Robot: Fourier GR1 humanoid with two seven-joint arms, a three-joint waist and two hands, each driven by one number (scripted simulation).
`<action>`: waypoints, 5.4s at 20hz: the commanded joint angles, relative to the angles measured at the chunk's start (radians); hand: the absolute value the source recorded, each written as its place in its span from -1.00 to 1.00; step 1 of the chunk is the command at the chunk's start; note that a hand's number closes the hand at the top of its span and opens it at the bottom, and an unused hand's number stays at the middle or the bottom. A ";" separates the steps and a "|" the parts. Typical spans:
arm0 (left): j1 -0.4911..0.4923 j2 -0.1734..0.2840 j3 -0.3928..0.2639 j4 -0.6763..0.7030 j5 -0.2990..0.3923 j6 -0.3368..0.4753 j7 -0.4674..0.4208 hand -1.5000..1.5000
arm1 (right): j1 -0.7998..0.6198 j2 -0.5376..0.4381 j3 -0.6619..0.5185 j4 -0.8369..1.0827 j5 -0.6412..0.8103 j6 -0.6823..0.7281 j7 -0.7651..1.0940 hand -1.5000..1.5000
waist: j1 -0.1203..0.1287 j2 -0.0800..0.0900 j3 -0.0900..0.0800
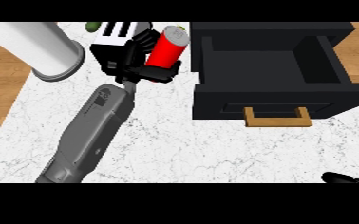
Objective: Pick up the can, place it into the drawer and close the drawer
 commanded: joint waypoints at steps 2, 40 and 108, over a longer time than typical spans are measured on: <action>-0.070 -0.047 -0.031 -0.146 -0.045 0.105 0.177 1.00 | -0.017 -0.025 -0.030 -0.033 -0.036 -0.002 0.054 -1.00 | 0.003 -0.003 0.000; -0.838 -0.119 -0.075 0.556 0.047 0.319 0.283 -1.00 | -0.180 -0.092 -0.016 0.036 -0.043 -0.004 0.105 -1.00 | -0.096 0.028 0.003; -0.626 0.125 -0.066 0.321 0.114 0.246 0.303 -1.00 | -1.165 -0.083 0.245 1.827 1.158 -0.779 -0.355 -1.00 | 0.097 0.020 0.000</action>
